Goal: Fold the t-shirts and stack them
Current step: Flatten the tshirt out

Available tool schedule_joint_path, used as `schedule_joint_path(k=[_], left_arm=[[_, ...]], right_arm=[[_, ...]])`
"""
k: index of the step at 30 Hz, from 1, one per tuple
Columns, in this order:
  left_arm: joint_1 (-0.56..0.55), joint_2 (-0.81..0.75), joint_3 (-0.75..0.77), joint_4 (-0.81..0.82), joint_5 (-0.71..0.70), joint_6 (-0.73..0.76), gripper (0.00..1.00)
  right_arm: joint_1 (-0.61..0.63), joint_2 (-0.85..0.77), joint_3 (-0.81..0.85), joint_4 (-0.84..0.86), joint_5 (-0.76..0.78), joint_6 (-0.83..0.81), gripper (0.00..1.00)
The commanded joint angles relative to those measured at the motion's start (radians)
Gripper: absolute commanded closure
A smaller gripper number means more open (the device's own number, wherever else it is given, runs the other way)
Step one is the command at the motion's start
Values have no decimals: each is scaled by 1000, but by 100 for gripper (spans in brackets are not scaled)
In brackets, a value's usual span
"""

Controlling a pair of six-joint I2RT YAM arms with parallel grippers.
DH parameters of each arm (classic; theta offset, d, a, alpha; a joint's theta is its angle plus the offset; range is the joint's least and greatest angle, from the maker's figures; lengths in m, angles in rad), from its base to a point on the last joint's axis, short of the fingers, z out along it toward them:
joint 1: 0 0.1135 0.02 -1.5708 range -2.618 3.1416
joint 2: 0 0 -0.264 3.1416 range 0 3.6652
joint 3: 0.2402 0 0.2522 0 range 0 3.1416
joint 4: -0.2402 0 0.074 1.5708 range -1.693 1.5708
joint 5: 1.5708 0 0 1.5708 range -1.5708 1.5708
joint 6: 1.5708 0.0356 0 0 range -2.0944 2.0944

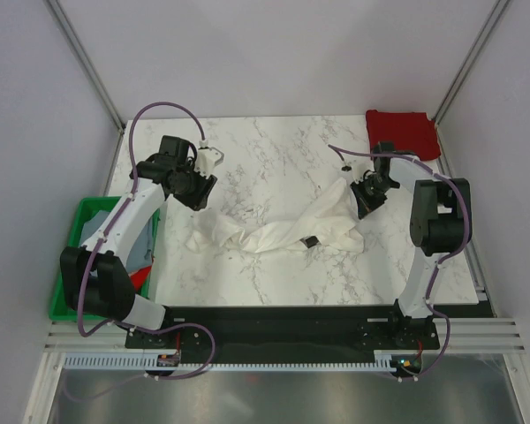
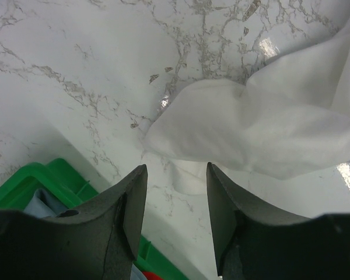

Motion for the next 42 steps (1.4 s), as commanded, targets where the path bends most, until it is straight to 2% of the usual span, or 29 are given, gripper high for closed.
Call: schedule_joint_path(k=[1, 6, 10, 16, 28, 35, 37, 38, 39, 40, 41, 42], left_arm=[[5, -8, 25, 9, 21, -19, 48], [5, -49, -13, -3, 16, 16, 48], [-15, -84, -65, -30, 21, 50, 47], [-112, -124, -170, -51, 22, 66, 45], [-227, -43, -188, -3, 20, 33, 41], [-300, 49, -156, 43, -66, 11, 40], [-302, 104, -132, 46, -108, 3, 51], [-302, 121, -103, 48, -126, -9, 60], [-300, 135, -89, 48, -140, -11, 80], [-296, 129, -78, 49, -139, -13, 90], [-291, 118, -51, 48, -135, -11, 96], [-288, 100, -37, 45, -138, -10, 98]], right_arm=[[6, -47, -37, 12, 13, -6, 100], [5, -165, 19, -5, -14, 17, 100], [5, -262, 209, -63, -77, 55, 100], [3, -285, 337, -69, -172, 147, 100], [5, -291, 328, -77, -163, 138, 100], [5, -313, 305, -76, -164, 127, 100], [5, -319, 297, -73, -169, 129, 100], [5, -319, 296, -73, -169, 129, 100], [5, -322, 294, -73, -169, 127, 100], [5, -325, 297, -73, -166, 127, 100], [3, -327, 299, -73, -163, 124, 100], [2, -336, 305, -74, -158, 120, 100]])
